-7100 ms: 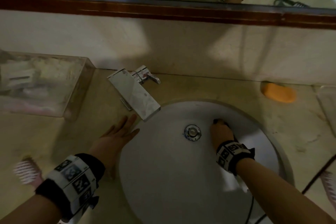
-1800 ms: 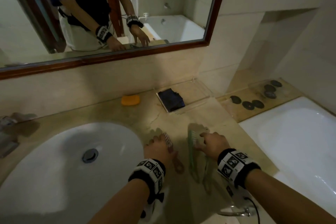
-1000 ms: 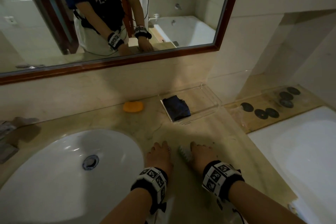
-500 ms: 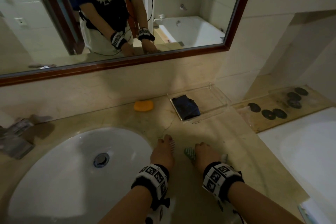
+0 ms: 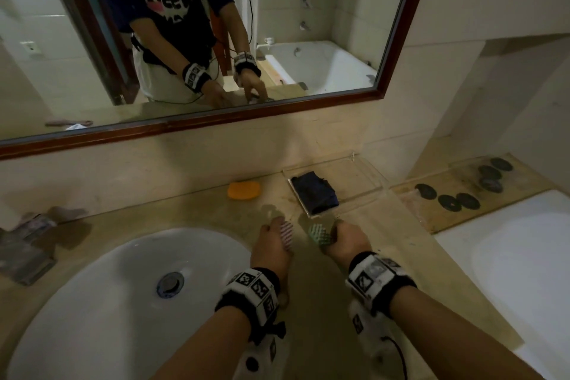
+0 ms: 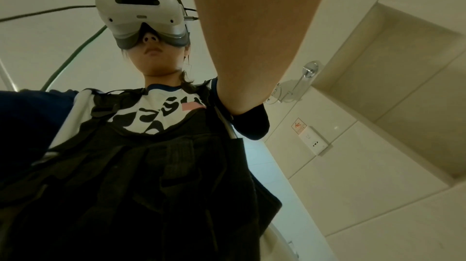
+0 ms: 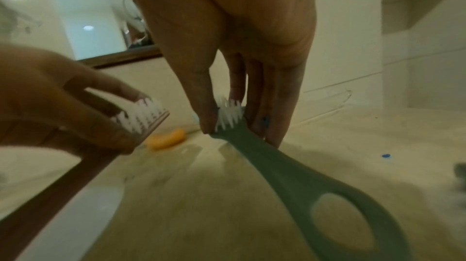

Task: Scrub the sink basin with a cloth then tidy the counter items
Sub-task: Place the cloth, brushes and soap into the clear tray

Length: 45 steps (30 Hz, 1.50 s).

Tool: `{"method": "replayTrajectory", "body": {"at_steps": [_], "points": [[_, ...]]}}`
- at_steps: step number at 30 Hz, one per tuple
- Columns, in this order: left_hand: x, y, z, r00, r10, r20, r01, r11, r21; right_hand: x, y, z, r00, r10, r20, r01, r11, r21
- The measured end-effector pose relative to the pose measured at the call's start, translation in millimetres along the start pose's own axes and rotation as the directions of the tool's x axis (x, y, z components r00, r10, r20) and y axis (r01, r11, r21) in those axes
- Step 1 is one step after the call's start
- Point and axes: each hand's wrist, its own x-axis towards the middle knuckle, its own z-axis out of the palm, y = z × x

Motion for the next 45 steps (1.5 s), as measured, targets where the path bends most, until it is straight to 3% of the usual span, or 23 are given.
{"method": "replayTrajectory", "body": {"at_steps": [6, 12, 17, 24, 28, 39, 45], "points": [[50.0, 37.1, -2.5, 0.996, 0.023, -0.086, -0.033, 0.993, -0.113, 36.7, 10.8, -48.2, 0.997, 0.068, -0.026, -0.064, 0.987, 0.146], [116.7, 87.6, 13.8, 0.988, -0.015, -0.156, -0.02, 0.975, -0.22, 100.7, 46.4, -90.1, 0.999, 0.04, -0.013, -0.037, 0.982, 0.186], [172.7, 121.3, 32.1, 0.978, -0.031, -0.206, -0.028, 0.96, -0.279, 162.0, 67.3, -123.9, 0.999, 0.032, -0.024, -0.022, 0.941, 0.338], [216.5, 121.5, 64.0, 0.976, -0.162, -0.145, 0.13, 0.969, -0.208, 225.2, 62.8, -124.8, 0.998, -0.066, 0.012, 0.057, 0.936, 0.347], [228.4, 118.8, 75.5, 0.967, -0.232, -0.109, 0.222, 0.97, -0.097, 235.9, 60.3, -112.7, 0.996, -0.089, -0.006, 0.087, 0.955, 0.282], [231.5, 113.6, 78.1, 0.989, -0.092, -0.117, 0.109, 0.984, 0.14, 250.1, 55.9, -90.1, 0.998, -0.047, 0.045, 0.04, 0.99, 0.136], [231.6, 109.8, 71.5, 0.994, -0.065, -0.088, 0.1, 0.864, 0.493, 253.5, 50.7, -81.9, 0.992, -0.107, 0.071, 0.101, 0.992, 0.077]]}}
